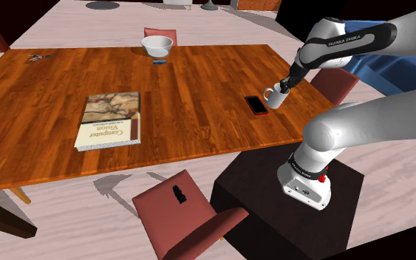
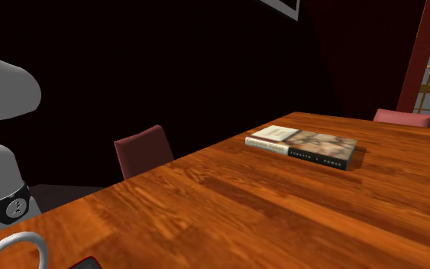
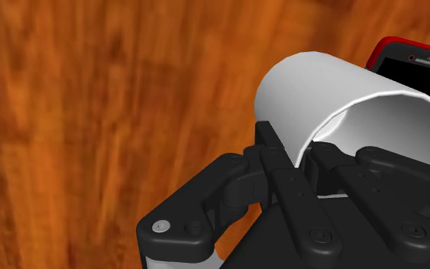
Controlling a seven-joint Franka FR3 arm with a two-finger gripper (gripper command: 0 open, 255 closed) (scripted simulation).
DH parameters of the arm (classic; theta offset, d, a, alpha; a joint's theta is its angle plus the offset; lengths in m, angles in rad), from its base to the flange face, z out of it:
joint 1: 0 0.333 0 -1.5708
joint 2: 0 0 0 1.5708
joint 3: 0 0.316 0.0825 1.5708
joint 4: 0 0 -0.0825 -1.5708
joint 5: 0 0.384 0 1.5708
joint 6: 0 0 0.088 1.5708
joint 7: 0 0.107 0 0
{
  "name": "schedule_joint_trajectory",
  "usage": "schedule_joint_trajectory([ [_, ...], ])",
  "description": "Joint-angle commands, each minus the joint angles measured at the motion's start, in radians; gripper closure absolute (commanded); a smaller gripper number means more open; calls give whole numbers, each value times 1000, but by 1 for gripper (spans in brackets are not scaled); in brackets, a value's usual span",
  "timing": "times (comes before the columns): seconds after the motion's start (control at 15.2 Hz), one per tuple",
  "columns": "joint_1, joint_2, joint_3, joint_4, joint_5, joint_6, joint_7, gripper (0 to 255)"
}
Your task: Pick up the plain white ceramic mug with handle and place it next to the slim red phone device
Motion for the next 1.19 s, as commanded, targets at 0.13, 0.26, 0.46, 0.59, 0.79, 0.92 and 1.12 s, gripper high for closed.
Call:
schedule_joint_trajectory([
  [0.13, 0, 1, -1, -1, -1, 3, 0, 255],
  [0.26, 0, 1, -1, -1, -1, 3, 0, 255],
  [0.46, 0, 1, -1, -1, -1, 3, 0, 0],
  [0.59, 0, 1, -1, -1, -1, 3, 0, 0],
  [0.79, -12, -68, 31, 28, 11, -95, 1, 0],
  [0.92, -18, -118, 57, 60, 25, -178, 0, 0],
  [1.12, -18, -118, 57, 60, 25, -178, 0, 0],
])
